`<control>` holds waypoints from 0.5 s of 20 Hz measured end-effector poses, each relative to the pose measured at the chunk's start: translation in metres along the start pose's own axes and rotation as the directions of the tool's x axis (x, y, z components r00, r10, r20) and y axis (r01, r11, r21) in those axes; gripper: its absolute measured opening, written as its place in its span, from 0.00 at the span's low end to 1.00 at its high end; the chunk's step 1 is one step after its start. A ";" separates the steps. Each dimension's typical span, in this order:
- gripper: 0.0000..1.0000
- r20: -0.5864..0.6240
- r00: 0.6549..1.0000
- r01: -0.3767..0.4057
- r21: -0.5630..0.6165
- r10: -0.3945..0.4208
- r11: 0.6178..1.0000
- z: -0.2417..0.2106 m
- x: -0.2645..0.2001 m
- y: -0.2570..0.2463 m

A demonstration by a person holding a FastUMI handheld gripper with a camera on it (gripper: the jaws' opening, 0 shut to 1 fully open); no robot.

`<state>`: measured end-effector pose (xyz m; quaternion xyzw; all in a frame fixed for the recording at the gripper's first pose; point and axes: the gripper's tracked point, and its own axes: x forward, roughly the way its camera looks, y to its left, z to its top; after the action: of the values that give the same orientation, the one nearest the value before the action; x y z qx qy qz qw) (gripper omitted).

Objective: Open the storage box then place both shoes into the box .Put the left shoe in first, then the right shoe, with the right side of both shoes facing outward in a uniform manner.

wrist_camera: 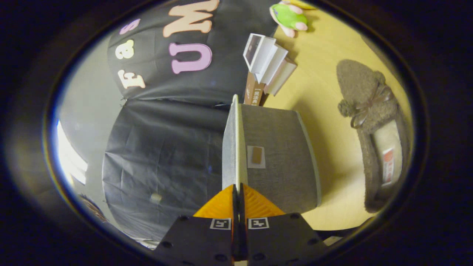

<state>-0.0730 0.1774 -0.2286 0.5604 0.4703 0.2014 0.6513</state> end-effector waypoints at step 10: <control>0.03 -0.094 0.992 -0.101 -0.154 0.087 0.983 -0.029 0.033 0.122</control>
<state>-0.0491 0.2547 -0.1275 0.5193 0.4538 0.2930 0.6623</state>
